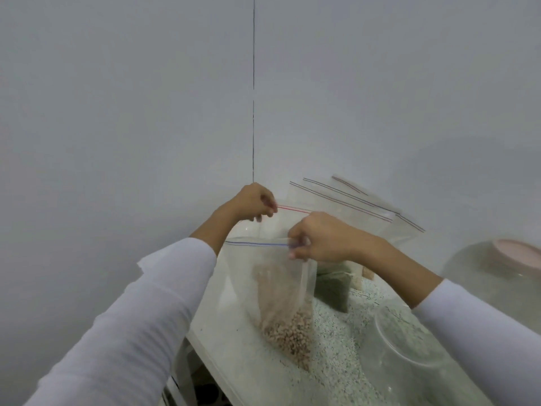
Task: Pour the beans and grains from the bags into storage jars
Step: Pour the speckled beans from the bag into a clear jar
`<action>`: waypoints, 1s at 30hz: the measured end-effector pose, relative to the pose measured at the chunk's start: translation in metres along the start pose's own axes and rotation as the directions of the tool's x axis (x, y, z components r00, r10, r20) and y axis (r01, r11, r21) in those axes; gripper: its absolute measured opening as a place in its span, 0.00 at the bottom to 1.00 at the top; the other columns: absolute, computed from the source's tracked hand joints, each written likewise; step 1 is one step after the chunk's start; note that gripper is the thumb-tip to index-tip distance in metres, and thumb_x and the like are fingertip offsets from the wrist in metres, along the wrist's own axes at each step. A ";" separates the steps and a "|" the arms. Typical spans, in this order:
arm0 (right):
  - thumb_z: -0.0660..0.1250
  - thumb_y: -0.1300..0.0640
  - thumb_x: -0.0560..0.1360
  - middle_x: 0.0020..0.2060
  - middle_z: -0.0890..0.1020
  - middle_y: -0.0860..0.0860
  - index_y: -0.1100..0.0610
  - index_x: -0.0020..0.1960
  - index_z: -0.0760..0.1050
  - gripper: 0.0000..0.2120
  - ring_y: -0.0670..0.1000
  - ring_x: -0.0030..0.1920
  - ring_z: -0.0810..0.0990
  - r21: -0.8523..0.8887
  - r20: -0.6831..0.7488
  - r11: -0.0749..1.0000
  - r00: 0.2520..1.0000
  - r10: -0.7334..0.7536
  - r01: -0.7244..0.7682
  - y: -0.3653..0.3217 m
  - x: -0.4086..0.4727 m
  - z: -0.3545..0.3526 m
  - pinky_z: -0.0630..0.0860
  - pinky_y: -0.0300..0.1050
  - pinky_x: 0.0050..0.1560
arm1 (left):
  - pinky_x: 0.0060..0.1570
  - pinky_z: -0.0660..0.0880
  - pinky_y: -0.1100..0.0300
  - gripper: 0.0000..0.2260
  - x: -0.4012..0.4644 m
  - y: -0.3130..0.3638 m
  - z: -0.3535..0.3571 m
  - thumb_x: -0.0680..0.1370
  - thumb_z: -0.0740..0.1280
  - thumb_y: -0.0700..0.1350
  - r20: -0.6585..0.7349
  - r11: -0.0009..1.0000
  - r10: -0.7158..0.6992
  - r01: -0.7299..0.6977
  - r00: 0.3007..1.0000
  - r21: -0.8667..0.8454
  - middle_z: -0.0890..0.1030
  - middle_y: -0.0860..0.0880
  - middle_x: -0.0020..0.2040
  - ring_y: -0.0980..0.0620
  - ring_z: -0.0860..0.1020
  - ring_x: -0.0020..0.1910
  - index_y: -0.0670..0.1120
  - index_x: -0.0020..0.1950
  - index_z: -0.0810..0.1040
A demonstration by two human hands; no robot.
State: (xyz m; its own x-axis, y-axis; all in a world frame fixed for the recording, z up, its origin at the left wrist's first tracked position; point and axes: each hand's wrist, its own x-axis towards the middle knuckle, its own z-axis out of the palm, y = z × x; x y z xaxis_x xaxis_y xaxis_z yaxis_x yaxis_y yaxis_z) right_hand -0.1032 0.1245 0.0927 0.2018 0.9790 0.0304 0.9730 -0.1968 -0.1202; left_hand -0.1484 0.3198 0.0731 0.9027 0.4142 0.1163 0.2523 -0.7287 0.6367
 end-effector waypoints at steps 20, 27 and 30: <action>0.73 0.44 0.70 0.66 0.71 0.44 0.47 0.42 0.78 0.08 0.52 0.69 0.58 -0.046 -0.124 0.915 0.911 0.394 -0.402 0.099 -0.038 -0.023 0.47 0.62 0.72 | 0.42 0.81 0.63 0.04 -0.040 -0.043 -0.039 0.75 0.68 0.32 -0.045 0.711 -0.377 0.258 0.925 -0.654 0.80 0.36 0.44 0.50 0.83 0.33 0.31 0.46 0.78; 0.69 0.38 0.69 0.68 0.69 0.49 0.49 0.45 0.79 0.15 0.55 0.69 0.59 -0.248 0.003 0.883 0.911 0.412 -0.398 0.087 -0.021 -0.026 0.49 0.64 0.70 | 0.36 0.76 0.70 0.05 -0.064 -0.046 -0.037 0.71 0.73 0.33 -0.113 0.919 -0.197 0.143 0.974 -0.367 0.82 0.41 0.41 0.54 0.82 0.36 0.37 0.46 0.80; 0.70 0.38 0.69 0.67 0.71 0.47 0.49 0.44 0.81 0.15 0.51 0.68 0.65 -0.037 0.023 0.969 0.969 0.245 -0.244 0.069 -0.008 -0.030 0.58 0.53 0.69 | 0.28 0.76 0.63 0.02 -0.068 -0.042 -0.032 0.74 0.71 0.36 -0.212 0.925 -0.193 0.105 0.958 -0.365 0.83 0.41 0.38 0.52 0.79 0.25 0.36 0.43 0.81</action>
State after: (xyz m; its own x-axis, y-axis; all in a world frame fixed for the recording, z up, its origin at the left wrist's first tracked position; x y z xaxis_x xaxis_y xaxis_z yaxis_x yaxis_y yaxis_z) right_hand -0.0339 0.1015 0.1137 0.4315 0.9018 -0.0229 0.8978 -0.4317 -0.0868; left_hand -0.2317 0.3395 0.0627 0.7425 0.6528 0.1501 0.2012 -0.4311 0.8796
